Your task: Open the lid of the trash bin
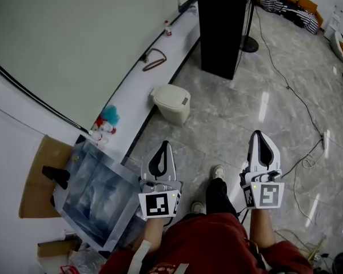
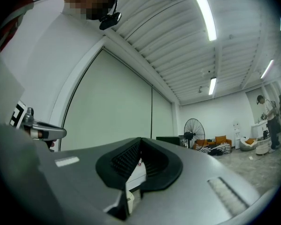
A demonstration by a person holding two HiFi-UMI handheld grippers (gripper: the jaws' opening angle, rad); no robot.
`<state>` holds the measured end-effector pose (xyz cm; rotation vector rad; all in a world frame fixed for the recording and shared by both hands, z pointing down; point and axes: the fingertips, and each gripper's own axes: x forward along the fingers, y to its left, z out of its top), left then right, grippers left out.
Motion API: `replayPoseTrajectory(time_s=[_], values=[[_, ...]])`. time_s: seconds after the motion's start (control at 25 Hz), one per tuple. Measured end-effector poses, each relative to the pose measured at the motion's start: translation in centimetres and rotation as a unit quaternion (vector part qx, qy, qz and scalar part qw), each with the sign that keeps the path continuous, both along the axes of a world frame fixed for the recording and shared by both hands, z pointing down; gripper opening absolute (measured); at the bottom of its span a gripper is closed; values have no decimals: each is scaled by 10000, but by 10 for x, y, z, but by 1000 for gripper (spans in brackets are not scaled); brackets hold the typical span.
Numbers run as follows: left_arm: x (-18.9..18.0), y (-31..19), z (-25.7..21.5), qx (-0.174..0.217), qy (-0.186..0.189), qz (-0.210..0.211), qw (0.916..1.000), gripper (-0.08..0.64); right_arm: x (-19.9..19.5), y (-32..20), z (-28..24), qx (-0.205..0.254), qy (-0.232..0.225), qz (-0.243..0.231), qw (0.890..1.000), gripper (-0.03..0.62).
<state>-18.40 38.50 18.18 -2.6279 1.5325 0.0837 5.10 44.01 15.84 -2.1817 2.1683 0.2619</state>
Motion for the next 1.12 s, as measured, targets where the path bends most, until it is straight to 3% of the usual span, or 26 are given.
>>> replayPoseTrajectory(time_s=[0.32, 0.92, 1.12], values=[[34, -78, -4, 28, -38, -90, 9999, 5, 49, -77, 3, -12, -117, -83, 9999, 0], [157, -219, 1, -142, -248, -231, 9993, 5, 165, -229, 17, -161, -302, -274, 9990, 0], [175, -246, 1, -166, -265, -378, 9988, 5, 183, -263, 13, -125, -441, -363, 9983, 0]])
